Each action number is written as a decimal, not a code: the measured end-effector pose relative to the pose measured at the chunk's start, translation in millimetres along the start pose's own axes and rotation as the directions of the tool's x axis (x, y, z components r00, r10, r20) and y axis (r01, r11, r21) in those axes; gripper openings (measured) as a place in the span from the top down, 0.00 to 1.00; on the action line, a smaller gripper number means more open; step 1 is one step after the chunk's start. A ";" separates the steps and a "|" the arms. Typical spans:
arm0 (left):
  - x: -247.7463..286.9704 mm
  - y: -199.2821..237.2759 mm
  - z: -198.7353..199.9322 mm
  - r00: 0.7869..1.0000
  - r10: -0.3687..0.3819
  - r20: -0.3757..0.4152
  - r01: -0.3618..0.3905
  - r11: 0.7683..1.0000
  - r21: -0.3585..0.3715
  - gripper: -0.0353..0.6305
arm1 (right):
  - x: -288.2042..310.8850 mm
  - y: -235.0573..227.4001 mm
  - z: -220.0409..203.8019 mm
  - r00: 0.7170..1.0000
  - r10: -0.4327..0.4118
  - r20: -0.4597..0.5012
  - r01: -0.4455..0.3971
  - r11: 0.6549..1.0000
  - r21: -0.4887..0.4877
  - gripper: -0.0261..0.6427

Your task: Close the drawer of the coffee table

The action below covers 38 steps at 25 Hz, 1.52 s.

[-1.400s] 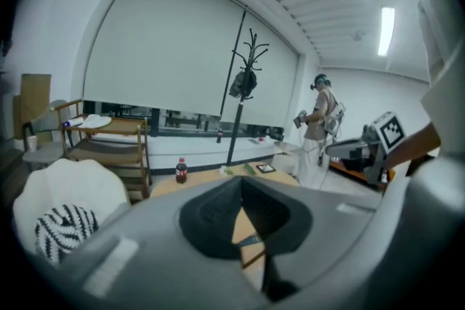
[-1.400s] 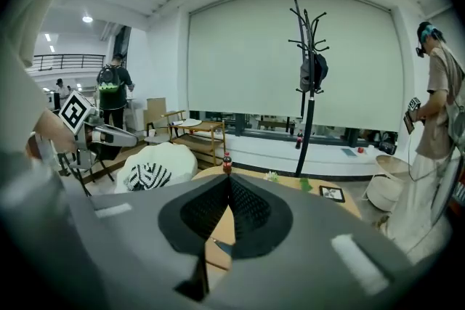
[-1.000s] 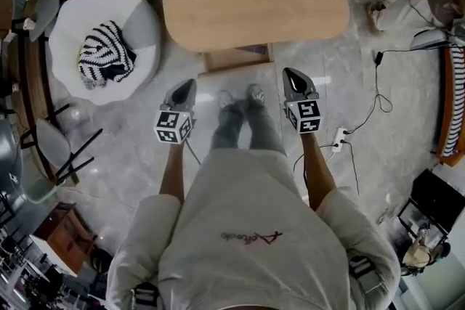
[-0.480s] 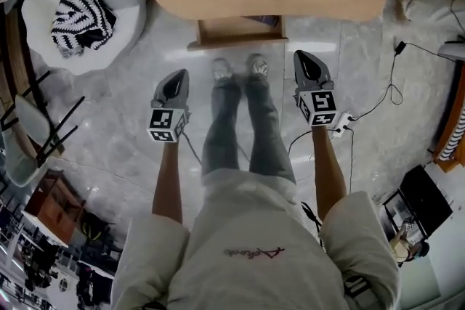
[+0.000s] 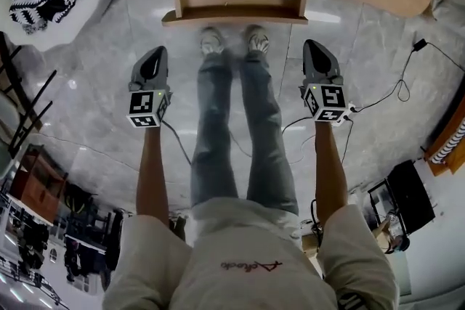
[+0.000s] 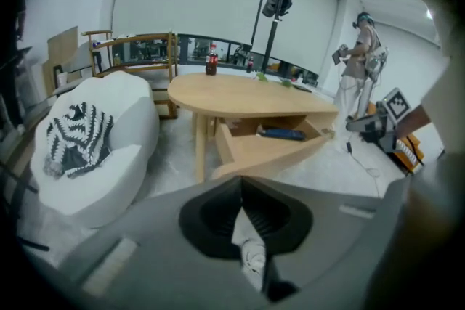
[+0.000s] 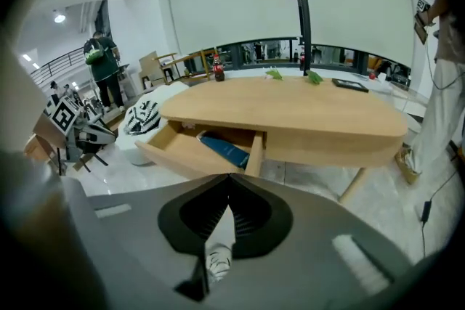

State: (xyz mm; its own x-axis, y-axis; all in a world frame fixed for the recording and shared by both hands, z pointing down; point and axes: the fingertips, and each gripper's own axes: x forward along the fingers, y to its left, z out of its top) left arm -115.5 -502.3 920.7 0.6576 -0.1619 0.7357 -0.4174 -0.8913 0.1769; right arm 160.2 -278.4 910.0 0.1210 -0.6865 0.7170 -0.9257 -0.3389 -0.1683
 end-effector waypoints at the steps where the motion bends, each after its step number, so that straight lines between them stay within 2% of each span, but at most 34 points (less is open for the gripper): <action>1: 8.1 2.6 -9.6 1.000 0.007 -0.004 -0.007 1.000 0.001 0.95 | 6.3 -4.1 -11.7 1.000 -0.004 -0.007 0.004 1.000 0.009 0.95; 7: 51.4 21.3 -51.5 0.999 0.050 0.000 -0.049 0.998 -0.037 0.95 | 46.2 -24.4 -64.2 0.999 -0.017 -0.040 0.017 1.000 0.008 0.95; 10: 69.8 28.8 -67.0 0.998 0.055 0.005 -0.055 0.998 -0.039 0.89 | 66.4 -31.7 -82.6 0.999 -0.027 -0.048 0.027 1.000 0.005 0.95; 14: 89.5 31.8 -81.4 0.998 0.053 -0.016 -0.053 0.998 -0.015 0.75 | 88.9 -36.3 -99.9 0.998 -0.018 -0.066 0.019 1.000 0.014 0.80; 17: 98.3 34.6 -80.0 0.998 0.062 -0.005 -0.062 0.998 -0.018 0.58 | 96.1 -39.3 -96.2 0.998 -0.031 -0.050 0.031 1.000 -0.004 0.70; 18: 100.4 35.2 -77.7 0.998 0.062 -0.001 -0.062 0.998 -0.009 0.57 | 98.6 -39.5 -92.8 0.999 -0.034 -0.041 0.034 0.999 -0.011 0.68; 22: 109.8 29.4 -64.1 0.999 0.042 0.000 -0.042 0.998 0.051 0.57 | 105.9 -40.9 -78.4 0.999 -0.051 -0.010 0.051 0.998 -0.032 0.64; 24: 112.4 27.8 -56.2 0.999 0.038 0.011 -0.038 0.997 0.064 0.58 | 106.8 -40.7 -74.4 0.998 -0.056 -0.004 0.056 0.998 -0.034 0.68; 25: 113.1 28.4 -52.5 0.999 0.039 0.019 -0.040 0.997 0.061 0.59 | 107.4 -39.9 -73.4 0.998 -0.056 -0.004 0.056 0.998 -0.036 0.73; 27: 115.0 29.8 -46.8 0.999 0.039 0.034 -0.040 0.998 0.047 0.61 | 107.9 -38.8 -73.2 0.999 -0.054 -0.006 0.053 0.998 -0.038 0.76; 38: 103.7 26.7 -27.0 0.996 0.046 0.073 -0.048 0.998 0.027 0.62 | 97.8 -40.5 -59.3 0.997 -0.071 -0.005 0.071 0.997 -0.031 0.78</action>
State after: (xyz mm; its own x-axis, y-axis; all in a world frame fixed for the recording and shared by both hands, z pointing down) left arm -75.4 -531.5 1019.4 0.6818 -0.2329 0.6934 -0.4311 -0.8938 0.1236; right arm 188.3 -293.7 1027.0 0.1847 -0.6571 0.7308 -0.9254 -0.3667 -0.0959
